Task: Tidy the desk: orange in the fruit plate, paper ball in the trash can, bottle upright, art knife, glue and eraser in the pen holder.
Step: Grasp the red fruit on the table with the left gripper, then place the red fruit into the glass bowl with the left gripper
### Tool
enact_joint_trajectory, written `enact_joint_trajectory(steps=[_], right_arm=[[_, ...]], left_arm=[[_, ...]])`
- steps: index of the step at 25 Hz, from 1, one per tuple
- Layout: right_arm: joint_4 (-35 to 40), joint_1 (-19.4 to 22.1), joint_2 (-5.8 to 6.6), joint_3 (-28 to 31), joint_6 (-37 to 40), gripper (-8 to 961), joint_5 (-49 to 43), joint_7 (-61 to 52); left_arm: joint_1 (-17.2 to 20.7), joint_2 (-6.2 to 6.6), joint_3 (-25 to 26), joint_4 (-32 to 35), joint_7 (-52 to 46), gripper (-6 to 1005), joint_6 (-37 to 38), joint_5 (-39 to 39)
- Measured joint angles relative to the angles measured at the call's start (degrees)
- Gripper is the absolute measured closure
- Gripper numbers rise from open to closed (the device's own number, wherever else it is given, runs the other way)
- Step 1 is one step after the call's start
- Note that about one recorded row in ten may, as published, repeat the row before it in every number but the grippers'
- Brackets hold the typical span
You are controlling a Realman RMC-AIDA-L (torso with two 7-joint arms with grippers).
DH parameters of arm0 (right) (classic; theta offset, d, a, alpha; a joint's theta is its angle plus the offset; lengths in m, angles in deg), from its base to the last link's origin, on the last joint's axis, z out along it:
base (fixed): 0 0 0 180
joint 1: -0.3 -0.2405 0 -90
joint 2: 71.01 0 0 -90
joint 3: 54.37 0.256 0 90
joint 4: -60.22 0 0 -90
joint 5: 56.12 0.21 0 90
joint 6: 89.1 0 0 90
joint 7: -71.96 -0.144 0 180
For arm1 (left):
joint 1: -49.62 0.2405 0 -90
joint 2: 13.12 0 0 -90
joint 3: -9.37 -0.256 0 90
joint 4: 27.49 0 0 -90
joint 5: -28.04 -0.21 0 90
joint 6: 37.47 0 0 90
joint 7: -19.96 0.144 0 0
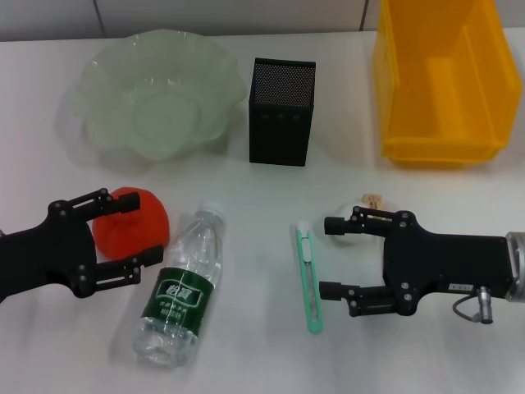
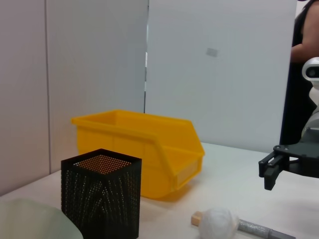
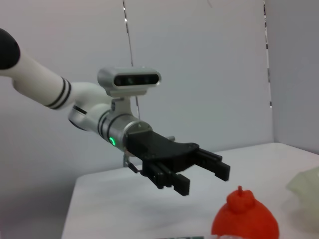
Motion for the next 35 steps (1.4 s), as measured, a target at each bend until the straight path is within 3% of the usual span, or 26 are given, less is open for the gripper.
enact_joint_trajectory(steps=[8,9,14,20,21,23,30,34,35], right_arm=[[-1.6,0.0,-0.04,-0.4,-1.5,127,2.1,2.0],[-1.6,0.1,-0.04,-0.4,-1.7,127,2.1,2.0],[-1.6,0.3,-0.05,-0.5,-1.9,128,2.1,2.0],[-1.6,0.5,-0.05,-0.4,-2.2,129,2.1,2.0],[-1.6,0.5,-0.05,-0.4,-2.2,129,2.1,2.0],[-1.7,0.6,-0.05,-0.3,-2.2,130,2.1,2.0],[-1.8,0.8,-0.04,-0.1,-2.4,131,2.1,2.0],[-1.8,0.8,-0.04,0.0,-2.4,131,2.2,2.0],[-1.8,0.9,-0.05,0.0,-2.4,132,2.4,2.0]], left_arm=[[0.2,-0.07,5.4,-1.3,0.5,195,-3.1,1.6],[-0.1,0.03,6.5,-4.3,0.6,196,-6.9,2.0],[-1.4,-0.07,4.5,-7.3,1.1,205,-12.7,1.2],[-1.6,-0.11,3.3,-8.2,1.9,242,-13.9,1.2],[-1.9,-0.17,3.0,-8.9,2.5,249,-18.3,1.9],[-2.1,-0.08,3.2,-8.9,2.0,261,-20.2,2.7],[-2.1,-0.08,2.8,-8.9,2.4,327,-21.5,3.4],[-1.9,0.01,3.0,-7.8,1.8,364,-17.6,3.9],[-1.6,0.03,3.3,-6.9,1.6,428,-15.3,4.8]])
